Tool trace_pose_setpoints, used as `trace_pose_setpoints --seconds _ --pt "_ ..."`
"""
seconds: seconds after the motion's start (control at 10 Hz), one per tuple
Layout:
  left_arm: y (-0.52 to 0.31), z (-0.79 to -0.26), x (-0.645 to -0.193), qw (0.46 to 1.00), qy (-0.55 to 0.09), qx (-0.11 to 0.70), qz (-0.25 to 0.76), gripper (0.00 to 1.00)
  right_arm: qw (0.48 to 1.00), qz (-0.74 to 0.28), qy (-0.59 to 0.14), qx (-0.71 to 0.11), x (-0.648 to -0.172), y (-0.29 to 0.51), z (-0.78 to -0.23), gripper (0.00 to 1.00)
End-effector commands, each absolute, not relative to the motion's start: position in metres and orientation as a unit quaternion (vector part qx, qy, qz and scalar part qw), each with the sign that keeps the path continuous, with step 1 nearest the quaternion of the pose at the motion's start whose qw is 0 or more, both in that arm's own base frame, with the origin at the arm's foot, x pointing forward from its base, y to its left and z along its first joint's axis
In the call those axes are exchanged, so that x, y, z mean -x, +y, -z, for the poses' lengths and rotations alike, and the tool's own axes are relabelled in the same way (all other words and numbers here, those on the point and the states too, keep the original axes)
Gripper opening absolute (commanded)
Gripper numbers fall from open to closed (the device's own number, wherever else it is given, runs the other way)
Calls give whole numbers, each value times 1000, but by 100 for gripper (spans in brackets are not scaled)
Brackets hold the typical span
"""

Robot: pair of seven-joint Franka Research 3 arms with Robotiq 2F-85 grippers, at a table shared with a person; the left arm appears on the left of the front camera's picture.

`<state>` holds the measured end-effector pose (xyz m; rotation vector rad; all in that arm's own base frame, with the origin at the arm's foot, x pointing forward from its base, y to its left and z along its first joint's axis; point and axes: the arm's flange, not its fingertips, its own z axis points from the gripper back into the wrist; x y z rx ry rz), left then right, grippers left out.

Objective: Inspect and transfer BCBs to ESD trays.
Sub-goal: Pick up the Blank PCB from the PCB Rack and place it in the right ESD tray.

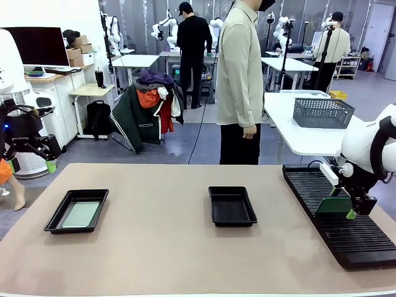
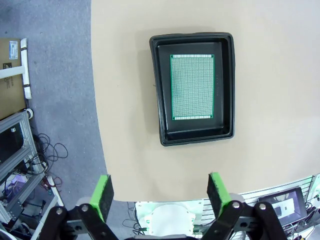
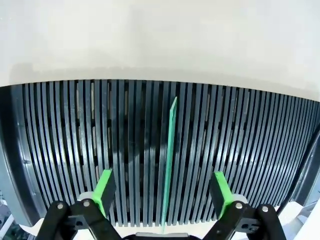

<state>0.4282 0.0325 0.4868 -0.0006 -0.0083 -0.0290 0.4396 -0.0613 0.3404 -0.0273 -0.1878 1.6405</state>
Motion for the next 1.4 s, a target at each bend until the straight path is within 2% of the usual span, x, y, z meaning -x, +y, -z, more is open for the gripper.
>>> trace_pose_setpoints --seconds 0.0,0.8,1.3 --pt "33 -485 -428 1000 -8 1 18 100 681 -726 -97 21 -442 -65 -337 100" --pt "33 -485 -428 1000 -8 1 18 100 678 -731 -76 15 -442 -60 -342 100" --pt "33 -485 -428 1000 -8 1 18 100 680 -730 -70 21 -445 -63 -343 84"
